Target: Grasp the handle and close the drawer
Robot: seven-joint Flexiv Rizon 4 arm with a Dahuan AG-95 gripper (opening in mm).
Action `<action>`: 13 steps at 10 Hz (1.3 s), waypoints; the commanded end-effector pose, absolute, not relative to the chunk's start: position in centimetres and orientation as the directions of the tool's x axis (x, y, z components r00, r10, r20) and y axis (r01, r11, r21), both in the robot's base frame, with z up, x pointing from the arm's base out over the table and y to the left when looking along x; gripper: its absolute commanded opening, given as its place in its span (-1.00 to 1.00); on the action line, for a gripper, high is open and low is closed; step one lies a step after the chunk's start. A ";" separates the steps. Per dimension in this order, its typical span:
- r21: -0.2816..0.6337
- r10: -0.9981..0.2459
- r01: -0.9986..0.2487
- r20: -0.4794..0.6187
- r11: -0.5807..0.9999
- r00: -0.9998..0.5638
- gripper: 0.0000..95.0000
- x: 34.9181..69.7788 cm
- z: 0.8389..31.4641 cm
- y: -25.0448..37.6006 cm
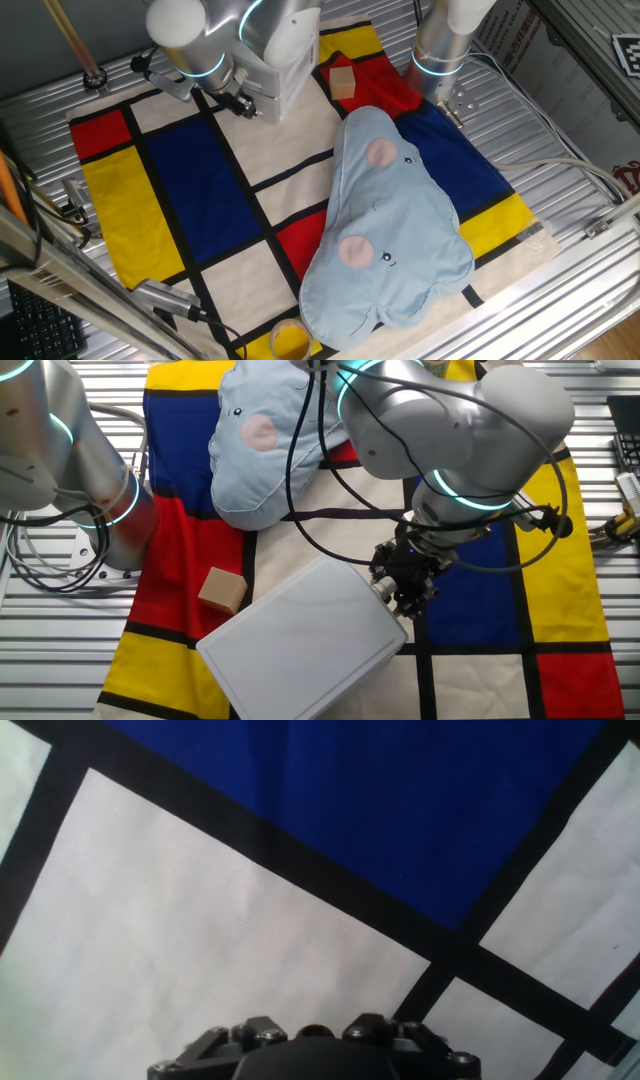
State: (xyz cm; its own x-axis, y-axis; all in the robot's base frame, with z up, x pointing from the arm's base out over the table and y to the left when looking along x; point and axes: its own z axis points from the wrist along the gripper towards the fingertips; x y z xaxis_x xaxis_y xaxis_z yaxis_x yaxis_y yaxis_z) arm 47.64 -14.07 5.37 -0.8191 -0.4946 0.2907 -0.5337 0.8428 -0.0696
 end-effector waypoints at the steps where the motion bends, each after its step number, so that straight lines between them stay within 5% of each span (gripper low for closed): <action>1: -0.070 -0.487 -0.526 0.290 0.847 -0.823 0.20 48.8 5.3 -13.4; 5: -0.085 -0.477 -0.513 0.263 0.854 -0.839 0.20 53.3 6.3 -11.3; 7: -0.111 -0.483 -0.507 0.192 0.854 -0.855 -0.60 55.0 6.4 -10.0; 13: -0.117 -0.507 -0.506 0.026 0.855 -0.862 -0.60 59.3 8.0 -6.6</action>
